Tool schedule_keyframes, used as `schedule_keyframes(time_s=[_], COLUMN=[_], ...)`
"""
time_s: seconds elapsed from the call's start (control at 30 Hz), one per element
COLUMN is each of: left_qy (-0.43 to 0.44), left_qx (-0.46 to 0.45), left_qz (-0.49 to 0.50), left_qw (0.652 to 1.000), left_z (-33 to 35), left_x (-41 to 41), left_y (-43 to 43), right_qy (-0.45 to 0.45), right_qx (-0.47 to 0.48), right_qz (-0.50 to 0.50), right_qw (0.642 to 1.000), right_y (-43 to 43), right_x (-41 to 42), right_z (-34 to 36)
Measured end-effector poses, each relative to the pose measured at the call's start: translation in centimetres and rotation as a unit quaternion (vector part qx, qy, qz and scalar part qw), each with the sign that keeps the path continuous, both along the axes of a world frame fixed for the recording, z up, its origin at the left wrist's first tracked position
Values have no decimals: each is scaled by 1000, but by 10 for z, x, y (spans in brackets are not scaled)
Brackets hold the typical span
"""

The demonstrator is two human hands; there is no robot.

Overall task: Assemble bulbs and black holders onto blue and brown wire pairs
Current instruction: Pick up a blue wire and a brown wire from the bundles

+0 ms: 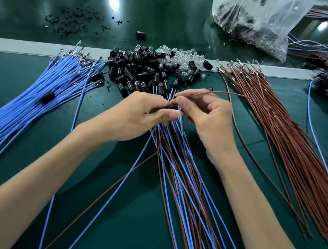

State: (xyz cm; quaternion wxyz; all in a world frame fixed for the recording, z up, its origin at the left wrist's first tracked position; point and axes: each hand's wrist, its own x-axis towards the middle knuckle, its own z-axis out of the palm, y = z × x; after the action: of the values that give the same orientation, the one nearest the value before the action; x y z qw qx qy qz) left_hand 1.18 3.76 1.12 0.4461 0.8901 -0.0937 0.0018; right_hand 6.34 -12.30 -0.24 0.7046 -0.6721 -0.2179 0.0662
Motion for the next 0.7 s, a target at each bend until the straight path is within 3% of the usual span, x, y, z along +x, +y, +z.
schedule_keyframes(time_s=[0.07,0.17,0.23,0.33,0.4,0.47,0.53,0.63,0.7], left_qy=[26,61,68,69,69,66,52,42,35], left_qx=[-19,-50,-48,-36,-26,-2,35,72,79], left_qz=[2,19,31,22,6,-2,1,18,25], left_qw=[999,997,996,997,997,998,998,996,996], left_z=[-2,-2,-2,1,2,4,7,12,13], left_x=[1,2,4,2,1,1,1,0,1], left_y=[-1,2,7,7,3,1,3,9,10], right_qy=[44,191,229,154,82,78,146,236,229], right_qx=[-9,169,239,122,-11,-54,39,227,217], right_qz=[31,19,-30,-74,-31,26,23,-62,-87], right_qw=[999,967,943,978,996,995,988,943,945], right_y=[2,3,2,1,1,3,6,5,1], right_x=[0,3,4,3,0,-2,-3,2,5], right_z=[0,6,10,9,5,1,4,9,8])
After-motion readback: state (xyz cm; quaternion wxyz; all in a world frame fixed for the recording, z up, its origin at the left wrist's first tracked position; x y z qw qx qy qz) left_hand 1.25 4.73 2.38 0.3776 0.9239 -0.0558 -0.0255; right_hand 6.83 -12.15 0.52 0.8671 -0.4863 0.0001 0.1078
